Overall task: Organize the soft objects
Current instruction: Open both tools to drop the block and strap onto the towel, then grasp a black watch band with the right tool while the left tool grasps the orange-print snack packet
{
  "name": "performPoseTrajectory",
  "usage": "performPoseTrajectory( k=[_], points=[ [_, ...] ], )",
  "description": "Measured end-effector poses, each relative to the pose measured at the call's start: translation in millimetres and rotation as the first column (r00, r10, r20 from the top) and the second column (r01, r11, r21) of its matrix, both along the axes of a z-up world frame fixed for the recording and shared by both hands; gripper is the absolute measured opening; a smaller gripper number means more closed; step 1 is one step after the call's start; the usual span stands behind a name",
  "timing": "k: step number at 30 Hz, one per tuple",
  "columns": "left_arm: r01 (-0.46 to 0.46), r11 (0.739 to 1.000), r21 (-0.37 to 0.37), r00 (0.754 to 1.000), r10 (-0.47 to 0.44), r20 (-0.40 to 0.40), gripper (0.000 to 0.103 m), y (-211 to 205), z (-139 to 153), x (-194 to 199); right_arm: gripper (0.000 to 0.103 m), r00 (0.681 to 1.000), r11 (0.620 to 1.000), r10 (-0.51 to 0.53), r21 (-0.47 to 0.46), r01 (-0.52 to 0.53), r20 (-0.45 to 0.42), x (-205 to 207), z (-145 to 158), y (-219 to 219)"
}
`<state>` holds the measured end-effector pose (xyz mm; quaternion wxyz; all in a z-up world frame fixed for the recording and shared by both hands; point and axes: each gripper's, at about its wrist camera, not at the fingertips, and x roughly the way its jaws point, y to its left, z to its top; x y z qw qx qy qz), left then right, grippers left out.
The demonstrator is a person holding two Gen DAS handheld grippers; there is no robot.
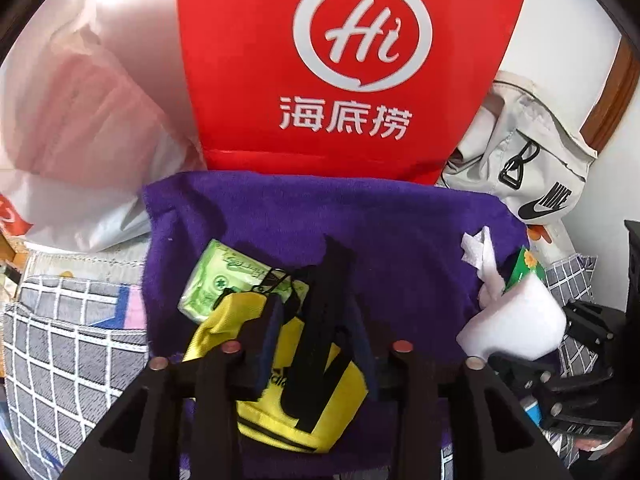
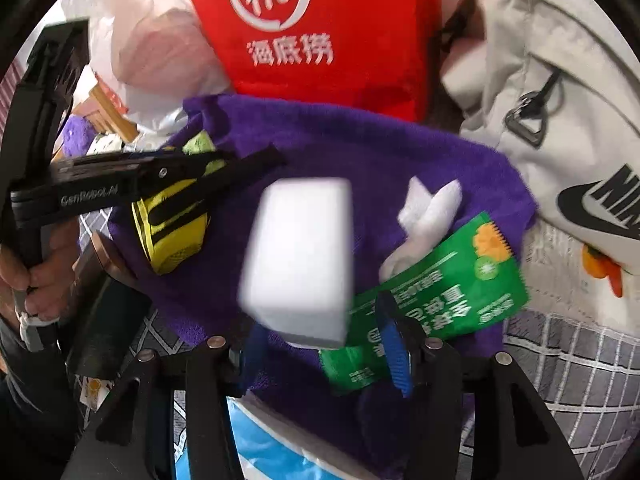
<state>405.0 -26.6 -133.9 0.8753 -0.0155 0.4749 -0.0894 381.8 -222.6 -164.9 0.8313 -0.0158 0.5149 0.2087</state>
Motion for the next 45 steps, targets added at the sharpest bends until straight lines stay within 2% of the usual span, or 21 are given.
performPoseTrajectory(
  k=[7,10,17,22,27,30,31,33,35,39,42,45],
  points=[
    [-0.018,1.0,-0.014,1.0,0.018,0.022,0.039,12,17,-22,0.052,0.996,0.995,-0.085,-0.044,0.087,0.041,-2,17,-15],
    [-0.019,1.0,-0.013,0.999,0.019,0.029,0.043,14,22,-33,0.052,0.994,0.993,-0.096,-0.061,0.1,0.052,-6,22,-17],
    [-0.02,1.0,0.009,0.998,0.019,0.063,0.043,14,34,-65,0.052,0.988,0.99,-0.124,-0.049,0.129,0.092,-34,43,-25],
    [-0.034,0.999,0.028,0.993,0.031,0.112,0.043,16,46,-95,0.052,0.973,0.985,-0.171,-0.008,0.174,0.152,-68,59,-29],
    [-0.021,1.0,-0.02,0.992,0.024,0.124,0.043,22,57,-128,0.053,0.961,0.978,-0.21,0.05,0.204,0.178,-104,71,-31],
    [-0.018,1.0,-0.013,0.994,0.02,0.11,0.043,21,59,-144,0.062,0.954,0.97,-0.233,0.113,0.214,0.19,-125,77,-31],
    [-0.027,1.0,0.003,0.993,0.026,0.114,0.043,20,61,-150,0.062,0.95,0.968,-0.238,0.122,0.217,0.201,-134,78,-30],
    [-0.037,0.999,0.015,0.992,0.035,0.123,0.043,20,63,-163,0.062,0.946,0.97,-0.235,0.116,0.213,0.222,-149,80,-27],
    [-0.056,0.998,-0.003,0.987,0.056,0.15,0.043,23,66,-178,0.062,0.94,0.97,-0.237,0.103,0.218,0.245,-166,82,-23],
    [-0.067,0.997,-0.043,0.975,0.075,0.209,0.043,28,67,-209,0.062,0.947,0.966,-0.239,0.151,0.21,0.216,-193,80,-23],
    [-0.051,0.999,-0.014,0.982,0.052,0.182,0.044,25,61,-224,0.062,0.955,0.967,-0.23,0.159,0.202,0.186,-213,74,-21],
    [-0.036,0.999,-0.028,0.991,0.039,0.129,0.044,26,49,-235,0.062,0.958,0.974,-0.212,0.123,0.191,0.192,-234,65,-16]
  ],
)
